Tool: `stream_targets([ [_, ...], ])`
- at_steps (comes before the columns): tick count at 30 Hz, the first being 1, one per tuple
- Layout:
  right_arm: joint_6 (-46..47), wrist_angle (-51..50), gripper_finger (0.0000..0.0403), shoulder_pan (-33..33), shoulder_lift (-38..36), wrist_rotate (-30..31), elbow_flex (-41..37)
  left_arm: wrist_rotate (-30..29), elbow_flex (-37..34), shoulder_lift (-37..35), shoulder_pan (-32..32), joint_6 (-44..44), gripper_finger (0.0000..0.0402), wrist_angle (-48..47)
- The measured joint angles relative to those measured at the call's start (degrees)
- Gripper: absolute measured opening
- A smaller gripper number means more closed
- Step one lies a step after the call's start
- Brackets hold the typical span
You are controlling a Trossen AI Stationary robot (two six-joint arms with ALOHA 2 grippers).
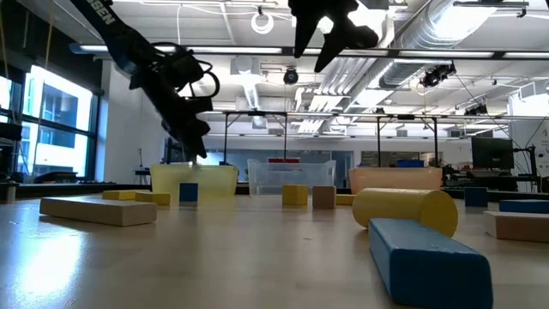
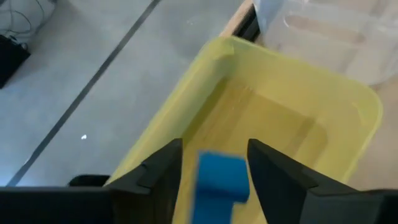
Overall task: Sort & place blocks by color
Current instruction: Put the blue block into the yellow bin, then put the yellow block into the transparent bin
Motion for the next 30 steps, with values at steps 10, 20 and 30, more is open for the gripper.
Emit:
stream_targets([
  [10, 8.87, 0.00, 0.0185, 6.94, 0.00, 1.15, 0.00, -0.04, 0.00, -1.77, -0.62, -0.90, 0.0207, -0.25],
  [20, 19.08, -0.81, 0.0208, 13.11, 0.22, 1.72, -0.05, 1.28, 0.02, -13.36, -5.82, -6.60, 0.0208, -3.11],
  [30, 29.80, -1.09, 0.0211, 19.51, 3.13, 3.55, -0.11, 8.18, 0.04, -23.15, -15.00, -13.66, 0.0209, -12.33],
])
